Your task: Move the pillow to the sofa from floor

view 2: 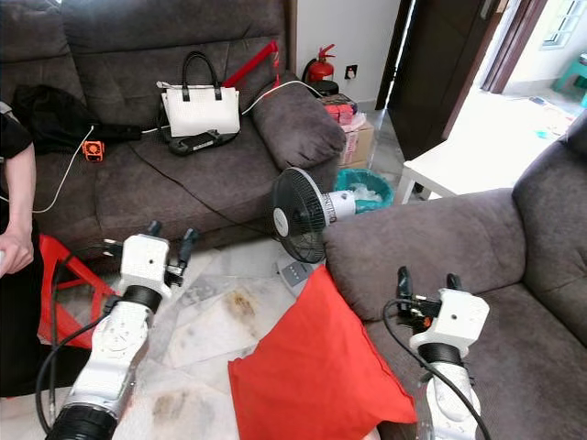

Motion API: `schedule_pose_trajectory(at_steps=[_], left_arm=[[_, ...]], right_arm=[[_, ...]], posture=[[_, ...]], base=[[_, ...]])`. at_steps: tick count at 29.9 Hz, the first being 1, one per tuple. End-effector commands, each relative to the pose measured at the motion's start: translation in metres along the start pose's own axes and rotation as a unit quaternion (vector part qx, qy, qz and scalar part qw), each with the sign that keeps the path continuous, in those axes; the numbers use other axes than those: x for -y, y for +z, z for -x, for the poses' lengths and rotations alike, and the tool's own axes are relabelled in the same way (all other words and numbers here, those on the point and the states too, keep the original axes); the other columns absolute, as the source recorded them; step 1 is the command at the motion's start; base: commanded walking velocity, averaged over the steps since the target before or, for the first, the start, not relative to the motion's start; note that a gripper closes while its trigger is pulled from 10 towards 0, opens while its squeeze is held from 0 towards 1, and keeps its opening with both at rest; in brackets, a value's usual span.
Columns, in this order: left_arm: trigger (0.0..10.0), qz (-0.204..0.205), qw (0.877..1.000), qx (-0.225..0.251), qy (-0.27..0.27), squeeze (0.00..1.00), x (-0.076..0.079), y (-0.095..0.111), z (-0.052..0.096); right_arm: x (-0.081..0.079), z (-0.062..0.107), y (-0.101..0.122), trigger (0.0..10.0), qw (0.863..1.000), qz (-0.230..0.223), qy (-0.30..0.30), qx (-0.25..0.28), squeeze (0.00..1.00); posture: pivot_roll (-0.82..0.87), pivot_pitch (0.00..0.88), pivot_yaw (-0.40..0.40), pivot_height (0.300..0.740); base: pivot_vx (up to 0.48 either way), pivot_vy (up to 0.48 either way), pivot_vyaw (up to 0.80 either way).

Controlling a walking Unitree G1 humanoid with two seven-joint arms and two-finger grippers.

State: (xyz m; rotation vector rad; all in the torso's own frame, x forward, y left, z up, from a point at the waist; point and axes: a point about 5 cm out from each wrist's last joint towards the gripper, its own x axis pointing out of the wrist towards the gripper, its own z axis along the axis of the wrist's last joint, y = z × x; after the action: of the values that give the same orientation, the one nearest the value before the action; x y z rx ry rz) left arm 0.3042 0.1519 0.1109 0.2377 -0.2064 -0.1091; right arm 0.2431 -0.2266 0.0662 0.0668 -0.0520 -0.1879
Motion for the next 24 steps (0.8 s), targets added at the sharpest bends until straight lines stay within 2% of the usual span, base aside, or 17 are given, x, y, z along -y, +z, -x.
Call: schedule_pose_trajectory(at_steps=[1, 6, 11, 18, 21, 24], left_arm=[[10.0, -0.008, 1.0, 0.0, 0.005, 0.0, -0.002, -0.001, -0.001], [10.0, -0.017, 1.0, -0.008, 0.023, 0.0, -0.015, -0.006, 0.006], [10.0, -0.02, 1.0, -0.007, 0.021, 0.0, -0.015, -0.005, 0.01], [10.0, -0.018, 1.0, -0.009, 0.013, 0.0, -0.015, -0.005, 0.008], [10.0, -0.016, 0.999, -0.035, 0.025, 0.0, -0.02, -0.018, 0.014], [10.0, -0.023, 0.994, -0.1, 0.04, 0.0, -0.032, -0.046, 0.028]], right_arm=[[0.001, 0.0, -0.001, 10.0, 1.0, 0.0, 0.003, -0.007, 0.0], [-0.01, -0.004, -0.001, 10.0, 1.0, -0.011, 0.023, -0.006, 0.0], [-0.019, -0.001, -0.004, 10.0, 0.999, -0.011, 0.037, -0.014, 0.0], [-0.014, 0.003, -0.007, 10.0, 0.999, -0.006, 0.026, -0.019, 0.0], [-0.009, 0.007, -0.011, 10.0, 0.999, 0.001, 0.018, -0.03, 0.0], [0.003, 0.01, -0.025, 10.0, 0.998, 0.006, 0.007, -0.064, 0.0]], posture=[[0.07, 0.0, -0.036, 0.74], [0.09, 0.0, -0.049, 0.74], [0.09, 0.0, -0.034, 0.74], [0.07, 0.0, -0.015, 0.74], [0.08, 0.0, -0.011, 0.74], [0.08, 0.0, -0.016, 0.74]], base=[[0.0, 0.0, 0.0], [0.0, 0.0, 0.0], [0.0, 0.0, 0.0], [0.0, 0.0, 0.0], [0.0, 0.0, 0.0], [0.0, 0.0, 0.0]])
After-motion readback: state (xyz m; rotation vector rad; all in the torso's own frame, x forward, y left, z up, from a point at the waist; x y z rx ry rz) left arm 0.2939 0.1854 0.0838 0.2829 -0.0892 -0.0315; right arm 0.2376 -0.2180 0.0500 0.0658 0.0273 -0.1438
